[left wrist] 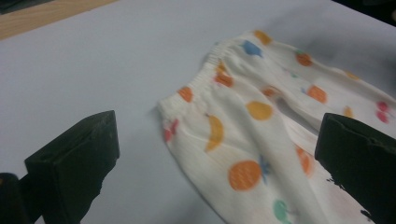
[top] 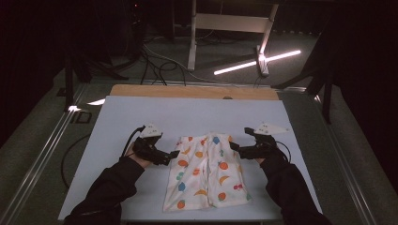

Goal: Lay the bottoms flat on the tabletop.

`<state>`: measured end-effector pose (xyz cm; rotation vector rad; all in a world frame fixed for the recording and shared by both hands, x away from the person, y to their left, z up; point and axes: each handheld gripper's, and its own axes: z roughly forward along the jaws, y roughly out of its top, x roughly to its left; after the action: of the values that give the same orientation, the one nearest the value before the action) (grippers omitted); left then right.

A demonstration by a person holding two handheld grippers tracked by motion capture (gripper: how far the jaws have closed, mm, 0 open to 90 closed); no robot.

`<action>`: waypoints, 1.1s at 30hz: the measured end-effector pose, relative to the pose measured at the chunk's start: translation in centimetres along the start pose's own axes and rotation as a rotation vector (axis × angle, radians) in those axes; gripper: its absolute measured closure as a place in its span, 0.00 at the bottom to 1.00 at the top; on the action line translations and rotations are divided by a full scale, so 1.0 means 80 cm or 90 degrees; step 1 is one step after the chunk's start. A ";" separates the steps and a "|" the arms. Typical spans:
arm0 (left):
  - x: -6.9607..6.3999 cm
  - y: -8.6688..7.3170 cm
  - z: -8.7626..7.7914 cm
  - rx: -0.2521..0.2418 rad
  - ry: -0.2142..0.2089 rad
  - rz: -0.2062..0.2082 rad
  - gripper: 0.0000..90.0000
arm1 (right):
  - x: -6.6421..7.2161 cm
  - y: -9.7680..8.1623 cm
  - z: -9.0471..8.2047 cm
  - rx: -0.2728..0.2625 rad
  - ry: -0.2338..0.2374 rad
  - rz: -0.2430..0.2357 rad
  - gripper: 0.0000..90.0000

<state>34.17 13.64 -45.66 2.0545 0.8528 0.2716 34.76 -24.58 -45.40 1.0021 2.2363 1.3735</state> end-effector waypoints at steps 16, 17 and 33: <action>0.028 0.010 0.066 0.081 0.031 -0.106 0.08 | -0.046 0.024 0.071 0.053 -0.038 0.097 0.20; 0.028 0.009 0.070 0.084 0.033 -0.110 0.10 | -0.046 0.021 0.075 0.061 -0.047 0.097 0.24; 0.025 -0.012 0.108 0.106 0.092 -0.127 0.46 | -0.031 -0.025 0.111 0.225 -0.106 0.052 0.66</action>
<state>39.31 9.76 -51.78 2.1003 1.1966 0.2483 41.06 -21.24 -51.60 1.2838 2.3790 0.9006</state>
